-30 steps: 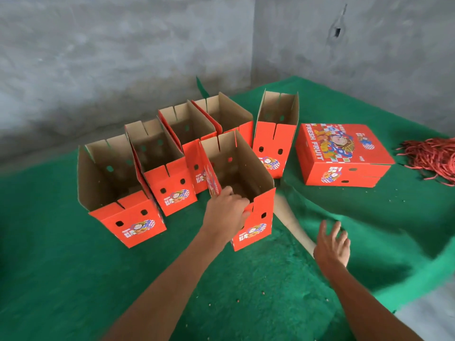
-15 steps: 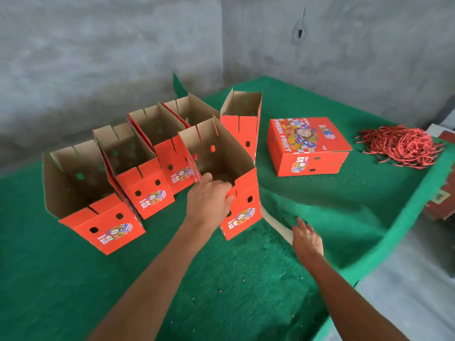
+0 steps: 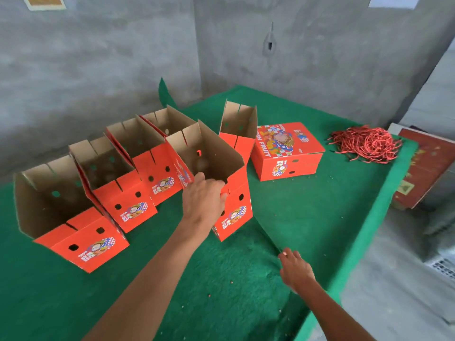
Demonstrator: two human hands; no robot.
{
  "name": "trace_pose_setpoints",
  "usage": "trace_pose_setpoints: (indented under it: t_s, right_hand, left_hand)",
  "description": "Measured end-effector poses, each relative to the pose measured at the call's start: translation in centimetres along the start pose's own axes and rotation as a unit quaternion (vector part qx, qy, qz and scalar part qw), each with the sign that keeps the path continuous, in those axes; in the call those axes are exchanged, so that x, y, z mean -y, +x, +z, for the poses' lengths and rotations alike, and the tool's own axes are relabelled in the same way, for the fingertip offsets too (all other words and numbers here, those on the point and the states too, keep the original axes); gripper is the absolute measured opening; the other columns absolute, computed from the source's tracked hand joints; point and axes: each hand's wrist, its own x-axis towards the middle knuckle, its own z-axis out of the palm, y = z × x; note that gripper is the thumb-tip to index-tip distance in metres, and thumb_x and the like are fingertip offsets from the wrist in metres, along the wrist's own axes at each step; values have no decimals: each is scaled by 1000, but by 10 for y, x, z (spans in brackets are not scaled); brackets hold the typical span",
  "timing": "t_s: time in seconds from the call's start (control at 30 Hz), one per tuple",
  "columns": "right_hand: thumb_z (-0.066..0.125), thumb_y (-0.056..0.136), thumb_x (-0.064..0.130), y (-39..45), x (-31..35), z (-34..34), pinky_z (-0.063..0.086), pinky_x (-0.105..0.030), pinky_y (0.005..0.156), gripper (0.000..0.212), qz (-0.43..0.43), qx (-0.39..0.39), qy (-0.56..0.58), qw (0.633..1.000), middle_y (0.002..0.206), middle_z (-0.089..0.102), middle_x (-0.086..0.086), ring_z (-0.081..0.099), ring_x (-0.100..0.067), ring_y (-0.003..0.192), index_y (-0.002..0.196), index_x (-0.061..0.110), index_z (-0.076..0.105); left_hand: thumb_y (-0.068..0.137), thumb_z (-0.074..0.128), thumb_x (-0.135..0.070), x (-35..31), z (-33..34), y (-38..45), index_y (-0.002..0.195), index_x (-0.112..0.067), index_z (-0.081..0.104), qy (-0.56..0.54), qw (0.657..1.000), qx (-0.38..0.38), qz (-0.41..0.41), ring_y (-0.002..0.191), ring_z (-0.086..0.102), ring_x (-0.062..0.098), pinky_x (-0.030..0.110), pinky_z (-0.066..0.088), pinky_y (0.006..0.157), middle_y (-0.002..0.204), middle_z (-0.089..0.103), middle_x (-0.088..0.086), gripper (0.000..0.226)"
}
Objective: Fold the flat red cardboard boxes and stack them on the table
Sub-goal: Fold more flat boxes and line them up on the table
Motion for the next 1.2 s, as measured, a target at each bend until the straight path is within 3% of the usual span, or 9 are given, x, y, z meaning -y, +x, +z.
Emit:
trace_pose_setpoints:
  t_s: [0.23,0.4,0.57,0.63,0.77,0.87,0.93,1.07,1.2]
  right_hand:
    - [45,105,31,29,30,-17,48,-36,103,42,40,-93,120,988,141,51,-4,50,-22,130,145,16,42]
    - [49,105,31,43,60,-29,44,-40,110,59,6,-89,192,977,155,41,-7,48,-29,135,158,14,28]
    - [49,106,31,38,86,-50,39,-42,116,61,-68,-132,200,968,162,35,-4,46,-30,140,162,24,26]
    - [49,106,33,32,99,-68,46,-43,109,53,-110,-188,195,956,156,44,-3,54,-31,131,157,26,37]
    - [70,95,22,19,144,-102,60,-44,70,22,-204,-336,193,899,121,69,-3,69,-34,91,116,15,69]
    - [77,88,17,5,192,-121,57,-38,54,18,-270,-370,208,864,95,72,-3,71,-30,76,105,12,72]
    - [81,85,17,-6,230,-131,55,-33,53,20,-314,-382,214,843,90,73,-1,72,-25,74,104,12,75]
    - [84,85,27,-37,320,-147,58,-28,58,24,-372,-371,246,814,94,74,7,72,-15,80,106,19,77]
    - [62,91,47,-81,419,-149,54,-24,70,28,-425,-337,271,795,102,72,16,64,-4,93,111,32,74]
  left_hand:
    - [91,75,-36,-3,30,-2,95,-22,76,17,999,39,9,96,55,22,36,45,69,79,72,-5,15]
    - [89,76,-29,2,56,-7,93,-21,76,58,998,31,15,96,55,25,41,50,84,81,72,-4,9]
    - [95,68,-34,9,60,3,117,-18,72,38,999,27,11,120,51,25,44,46,99,118,65,0,27]
    - [96,67,-32,14,54,2,127,-18,68,9,1000,22,10,134,45,24,43,43,107,138,58,1,34]
    - [90,75,-35,36,32,-14,143,-17,52,-17,999,-26,-9,145,39,27,43,42,114,156,45,6,60]
    - [90,75,-39,70,8,-41,154,-17,34,-54,995,-52,-66,143,45,27,42,43,115,157,45,6,79]
    - [91,72,-39,107,-14,-71,156,-18,31,-72,987,-73,-125,140,48,25,42,45,113,155,48,3,80]
    - [86,78,-29,203,-64,-164,148,-11,48,-41,955,-139,-257,128,57,32,46,45,107,141,60,8,72]
    - [81,84,-22,296,-113,-282,136,-6,59,18,916,-166,-364,119,60,40,55,42,109,127,66,15,63]
